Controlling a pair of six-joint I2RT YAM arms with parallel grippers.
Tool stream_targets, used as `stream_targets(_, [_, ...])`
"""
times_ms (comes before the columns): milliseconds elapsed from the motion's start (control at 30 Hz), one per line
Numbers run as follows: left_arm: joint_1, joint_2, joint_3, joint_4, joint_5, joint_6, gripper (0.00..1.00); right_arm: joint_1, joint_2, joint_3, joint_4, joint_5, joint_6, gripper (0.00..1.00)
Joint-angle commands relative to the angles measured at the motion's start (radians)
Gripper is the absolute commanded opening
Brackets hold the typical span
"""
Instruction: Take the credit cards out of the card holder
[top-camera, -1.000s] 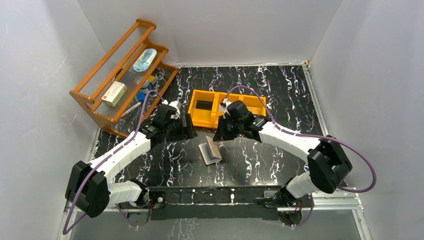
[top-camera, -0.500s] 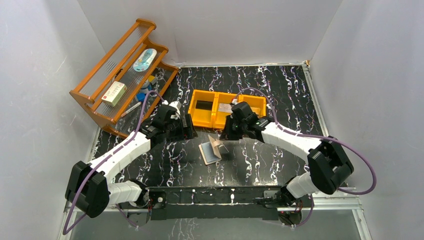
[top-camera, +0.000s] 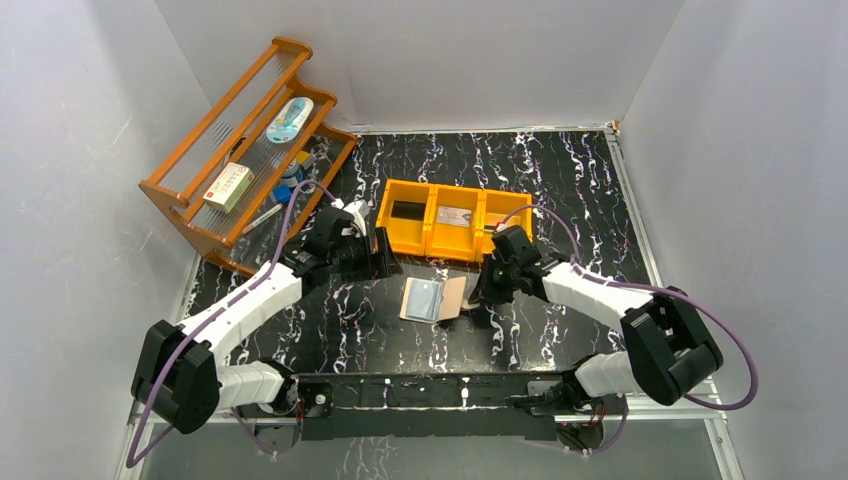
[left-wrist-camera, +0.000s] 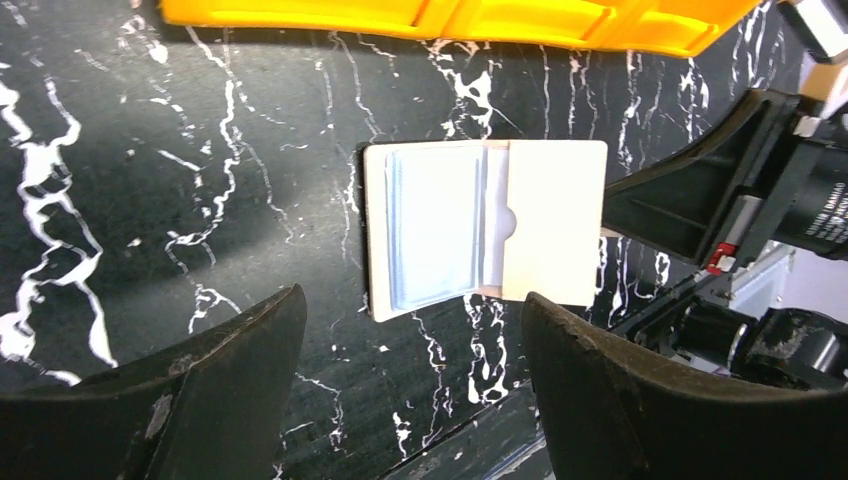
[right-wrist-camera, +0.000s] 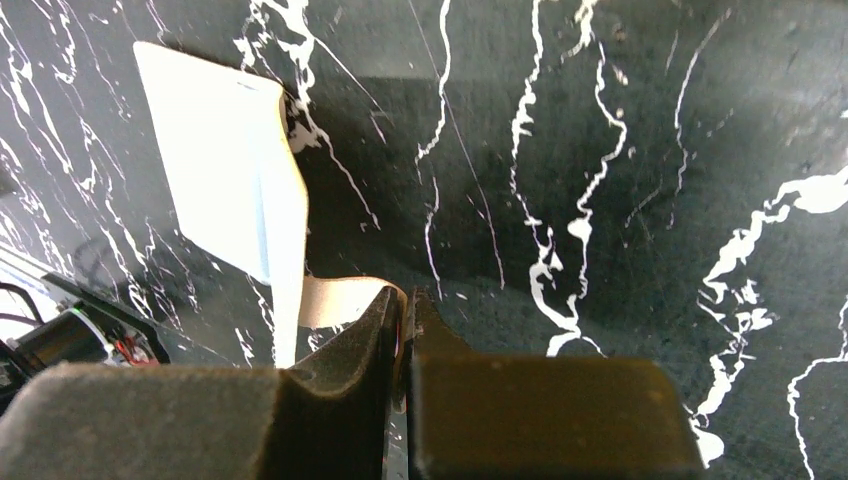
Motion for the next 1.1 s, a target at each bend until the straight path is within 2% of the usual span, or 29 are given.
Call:
stream_targets(0, [-0.005, 0.029, 0.023, 0.054, 0.121, 0.018, 0.76, 0.008, -0.053, -0.053, 0.06, -0.052, 0.037, 0.07])
stream_targets(100, [-0.008, 0.066, 0.023, 0.084, 0.189, 0.02, 0.74, 0.018, -0.049, -0.069, 0.073, -0.062, 0.031, 0.09])
stream_targets(267, [-0.026, 0.144, 0.038, 0.103, 0.257, 0.029, 0.73, 0.024, -0.011, -0.023, -0.046, 0.037, 0.025, 0.11])
stream_targets(333, [-0.036, 0.167, 0.045, 0.104, 0.267, 0.038, 0.73, 0.024, -0.057, -0.033, -0.038, 0.07, 0.029, 0.23])
stream_targets(467, [-0.064, 0.253, 0.068, 0.115, 0.29, 0.064, 0.71, 0.022, -0.151, -0.058, -0.012, 0.123, 0.051, 0.24])
stream_targets(567, [-0.093, 0.281, 0.102, 0.129, 0.284, 0.087, 0.7, 0.022, -0.118, -0.033, -0.049, 0.085, 0.056, 0.27])
stream_targets(633, [-0.115, 0.345, 0.141, 0.138, 0.324, 0.107, 0.67, 0.021, -0.142, -0.016, -0.051, 0.105, 0.059, 0.36])
stream_targets(667, [-0.145, 0.396, 0.147, 0.149, 0.342, 0.105, 0.64, 0.022, -0.137, 0.047, -0.112, 0.116, 0.048, 0.42])
stream_targets(800, [-0.189, 0.443, 0.147, 0.175, 0.347, 0.098, 0.63, 0.022, -0.149, 0.107, -0.127, 0.12, 0.043, 0.5])
stream_targets(967, [-0.201, 0.481, 0.116, 0.236, 0.355, 0.07, 0.62, 0.022, -0.133, 0.154, -0.051, 0.039, 0.037, 0.51])
stream_targets(1067, [-0.205, 0.501, 0.123, 0.232, 0.36, 0.077, 0.6, 0.024, -0.102, 0.167, -0.007, -0.018, 0.068, 0.47])
